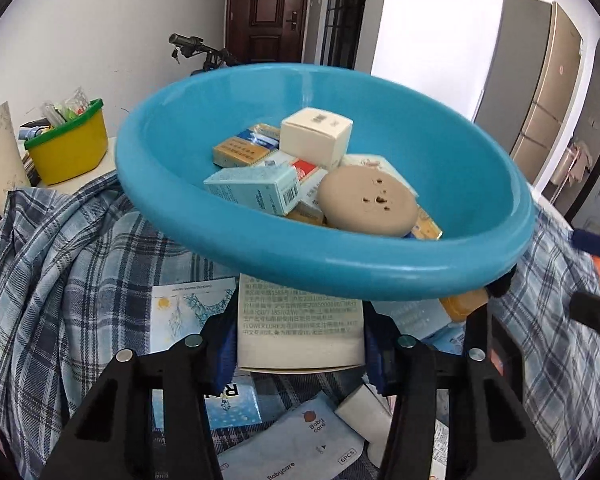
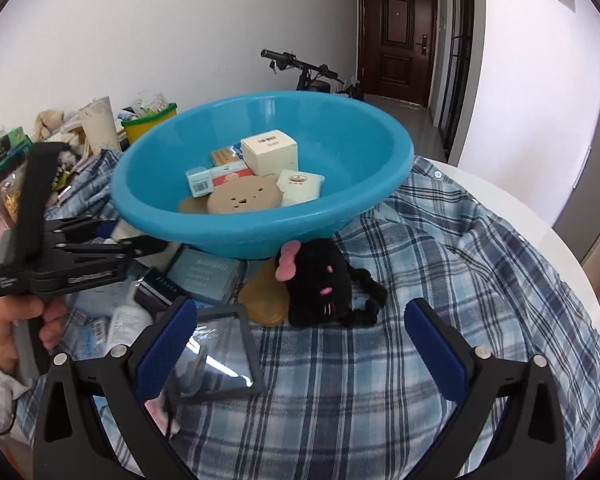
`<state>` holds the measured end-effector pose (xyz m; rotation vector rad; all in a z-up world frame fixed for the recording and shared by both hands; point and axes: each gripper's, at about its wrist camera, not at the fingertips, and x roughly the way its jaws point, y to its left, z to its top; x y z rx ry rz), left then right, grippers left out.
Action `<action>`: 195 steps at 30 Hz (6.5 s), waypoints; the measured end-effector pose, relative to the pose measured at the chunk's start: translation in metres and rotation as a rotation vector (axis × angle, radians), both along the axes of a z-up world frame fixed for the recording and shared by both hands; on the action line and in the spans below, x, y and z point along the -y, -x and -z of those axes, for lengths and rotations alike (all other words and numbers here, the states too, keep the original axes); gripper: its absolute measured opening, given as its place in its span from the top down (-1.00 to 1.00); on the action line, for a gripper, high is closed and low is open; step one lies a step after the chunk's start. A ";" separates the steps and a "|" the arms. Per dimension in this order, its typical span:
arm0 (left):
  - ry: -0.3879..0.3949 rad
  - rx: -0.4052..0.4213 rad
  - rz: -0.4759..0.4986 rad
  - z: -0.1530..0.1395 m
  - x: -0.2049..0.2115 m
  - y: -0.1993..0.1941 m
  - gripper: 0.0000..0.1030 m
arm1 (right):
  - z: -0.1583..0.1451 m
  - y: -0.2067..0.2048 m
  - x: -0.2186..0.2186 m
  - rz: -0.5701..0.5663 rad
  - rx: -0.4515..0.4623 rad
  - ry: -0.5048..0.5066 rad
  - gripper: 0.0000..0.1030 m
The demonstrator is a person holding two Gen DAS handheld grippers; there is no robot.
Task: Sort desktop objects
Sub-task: 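Grasp the cream paper box beside the basin with the left tool, then grasp the black plush toy with pink ears with the right tool, then lift the cream box over the basin with the left tool while the right tool holds the plush toy, then carry the plush toy over the basin with the right tool while the left tool holds the cream box, then lower the plush toy into the basin and open the right tool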
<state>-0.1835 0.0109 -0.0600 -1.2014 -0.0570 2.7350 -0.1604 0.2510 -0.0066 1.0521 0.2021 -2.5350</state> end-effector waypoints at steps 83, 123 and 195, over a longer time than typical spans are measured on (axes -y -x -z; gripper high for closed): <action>0.068 -0.268 -0.003 -0.118 -0.021 -0.123 -0.04 | 0.044 0.039 -0.005 0.026 0.083 0.125 0.15; -0.047 -0.318 0.031 -0.173 -0.001 0.022 -0.04 | 0.046 0.040 -0.012 0.024 0.115 0.090 0.15; -0.041 -0.269 -0.026 -0.163 0.026 0.046 -0.04 | -0.134 0.065 0.040 -0.069 -0.230 0.248 0.12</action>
